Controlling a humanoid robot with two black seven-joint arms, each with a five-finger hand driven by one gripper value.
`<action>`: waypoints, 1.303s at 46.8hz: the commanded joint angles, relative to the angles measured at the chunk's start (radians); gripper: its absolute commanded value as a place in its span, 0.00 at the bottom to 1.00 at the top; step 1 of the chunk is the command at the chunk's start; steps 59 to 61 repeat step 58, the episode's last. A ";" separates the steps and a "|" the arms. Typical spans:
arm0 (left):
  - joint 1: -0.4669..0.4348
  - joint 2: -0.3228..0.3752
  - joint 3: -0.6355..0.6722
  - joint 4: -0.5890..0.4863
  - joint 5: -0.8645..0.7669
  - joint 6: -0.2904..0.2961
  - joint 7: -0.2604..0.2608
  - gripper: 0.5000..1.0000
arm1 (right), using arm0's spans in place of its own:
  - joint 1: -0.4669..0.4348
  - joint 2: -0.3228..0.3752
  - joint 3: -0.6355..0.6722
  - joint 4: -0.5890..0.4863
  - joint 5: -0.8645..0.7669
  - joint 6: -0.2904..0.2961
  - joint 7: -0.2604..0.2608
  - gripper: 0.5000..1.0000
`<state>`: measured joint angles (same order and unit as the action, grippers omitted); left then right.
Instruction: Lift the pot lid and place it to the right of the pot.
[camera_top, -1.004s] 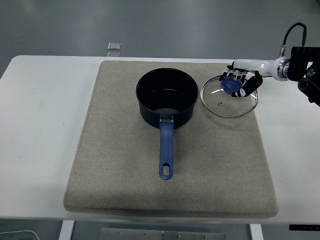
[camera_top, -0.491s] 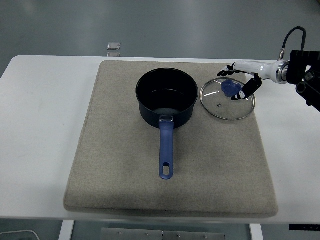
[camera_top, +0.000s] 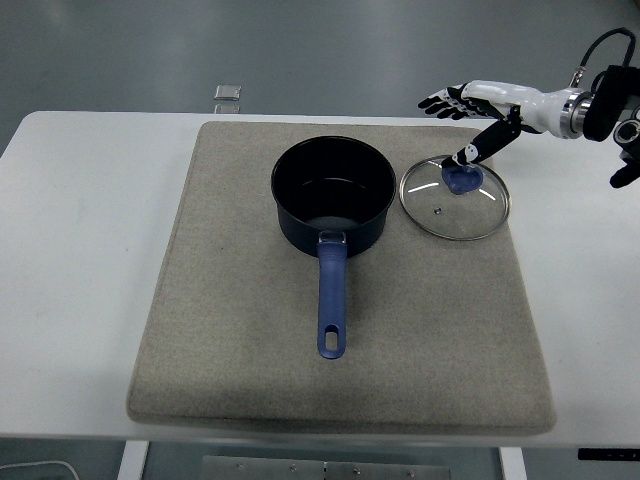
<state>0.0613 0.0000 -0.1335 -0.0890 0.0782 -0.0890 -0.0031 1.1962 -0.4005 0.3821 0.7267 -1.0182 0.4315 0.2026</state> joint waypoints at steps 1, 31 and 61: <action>0.000 0.000 0.000 0.000 0.000 0.000 0.000 1.00 | -0.006 0.006 0.024 -0.001 0.084 0.000 0.000 0.83; 0.000 0.000 0.000 0.000 0.000 0.000 0.000 1.00 | -0.112 0.057 0.040 -0.017 0.839 -0.149 -0.029 0.86; 0.000 0.000 0.000 0.000 0.000 0.000 0.000 1.00 | -0.155 0.062 0.040 -0.020 0.915 -0.143 -0.023 0.86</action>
